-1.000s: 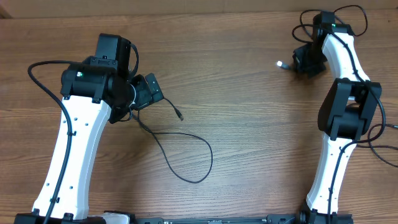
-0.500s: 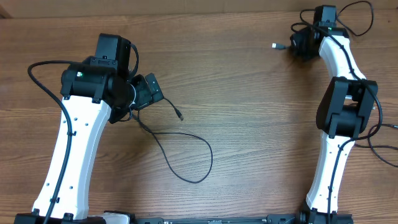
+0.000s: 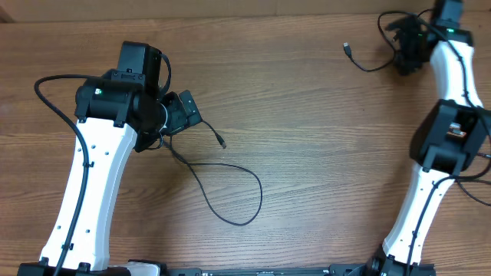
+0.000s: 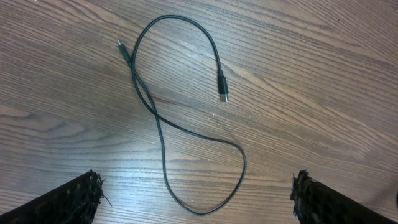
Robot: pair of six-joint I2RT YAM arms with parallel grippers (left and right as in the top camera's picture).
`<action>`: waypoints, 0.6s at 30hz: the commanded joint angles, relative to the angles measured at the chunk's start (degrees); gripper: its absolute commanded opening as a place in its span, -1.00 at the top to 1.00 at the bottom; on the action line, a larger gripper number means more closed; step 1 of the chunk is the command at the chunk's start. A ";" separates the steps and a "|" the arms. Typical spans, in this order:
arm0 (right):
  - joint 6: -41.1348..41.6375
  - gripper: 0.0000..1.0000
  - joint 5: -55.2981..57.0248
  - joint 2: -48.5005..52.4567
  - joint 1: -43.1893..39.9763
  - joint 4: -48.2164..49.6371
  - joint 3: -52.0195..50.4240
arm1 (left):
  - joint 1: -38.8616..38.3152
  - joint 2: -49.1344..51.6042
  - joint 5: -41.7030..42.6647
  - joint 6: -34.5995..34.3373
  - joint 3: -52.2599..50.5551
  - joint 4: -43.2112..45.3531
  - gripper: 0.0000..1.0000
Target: Untangle cables
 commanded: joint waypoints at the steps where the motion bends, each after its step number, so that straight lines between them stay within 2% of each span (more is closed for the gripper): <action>1: -5.18 -0.99 1.81 -3.23 -2.82 -3.58 3.56 | -0.39 0.15 -0.37 -0.76 0.39 0.07 -0.99; 9: -15.78 -1.00 6.71 -9.94 -8.02 -10.91 5.03 | -0.39 0.15 -0.37 -0.74 0.39 0.07 -0.99; 11: -17.99 -1.00 11.26 -11.43 -9.53 -14.32 5.03 | -0.39 0.15 -0.39 -0.76 0.39 0.07 -0.99; 14: -18.14 -1.00 17.29 -13.03 -11.56 -18.97 5.03 | -0.39 0.15 -0.37 -0.76 0.39 0.07 -0.99; 18: -15.06 -1.00 17.70 -15.17 -14.60 -27.32 5.03 | -0.39 0.15 -0.37 -0.76 0.39 0.07 -0.99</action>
